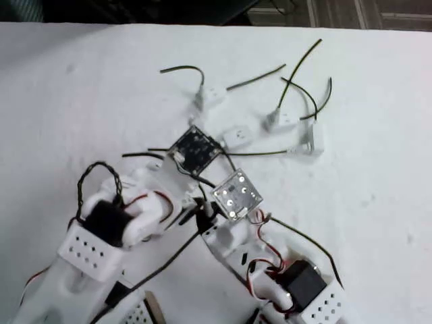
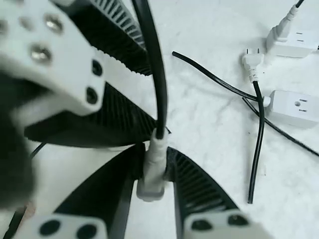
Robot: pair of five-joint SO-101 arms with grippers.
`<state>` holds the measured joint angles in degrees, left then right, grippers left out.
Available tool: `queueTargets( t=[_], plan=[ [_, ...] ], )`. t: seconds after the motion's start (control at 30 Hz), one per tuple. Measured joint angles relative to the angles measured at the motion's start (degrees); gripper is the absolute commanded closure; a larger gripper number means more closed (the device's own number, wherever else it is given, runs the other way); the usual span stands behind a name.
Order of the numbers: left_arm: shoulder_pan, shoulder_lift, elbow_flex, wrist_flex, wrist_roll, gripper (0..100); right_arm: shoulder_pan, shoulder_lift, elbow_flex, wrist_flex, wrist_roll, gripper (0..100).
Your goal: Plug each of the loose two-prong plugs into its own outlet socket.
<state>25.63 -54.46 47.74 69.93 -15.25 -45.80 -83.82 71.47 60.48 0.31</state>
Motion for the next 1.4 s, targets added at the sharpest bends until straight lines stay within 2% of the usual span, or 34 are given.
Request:
queueTargets(
  t=[0.27,0.5,0.63,0.83,0.97,1.17,1.27,1.4],
  plan=[
    [3.3,-5.5,1.4,0.1,0.0,78,-0.4,0.0,0.0,0.0,0.0,98.1],
    [1.1,-6.2,1.9,0.0,0.2,78,-0.9,0.2,0.0,0.0,0.0,98.1],
    [-7.4,-6.5,1.9,0.0,0.2,78,0.5,0.7,0.1,-0.1,0.0,98.1],
    [-24.8,-6.5,-1.1,3.1,0.1,78,8.5,0.7,0.1,-5.1,0.0,98.1],
    [-37.9,-6.5,-2.4,4.9,0.1,78,8.7,2.9,-1.8,-6.2,3.4,98.1],
    [-57.1,-6.6,-0.8,5.3,0.1,78,7.8,14.0,-8.3,-6.2,4.5,98.1],
    [-61.3,-6.5,3.3,5.3,0.1,78,4.2,21.8,-11.2,-7.0,4.5,98.1],
    [-61.9,-6.5,10.6,5.0,-1.2,79,-0.3,32.4,-12.3,-12.2,4.6,98.1]
  ],
)
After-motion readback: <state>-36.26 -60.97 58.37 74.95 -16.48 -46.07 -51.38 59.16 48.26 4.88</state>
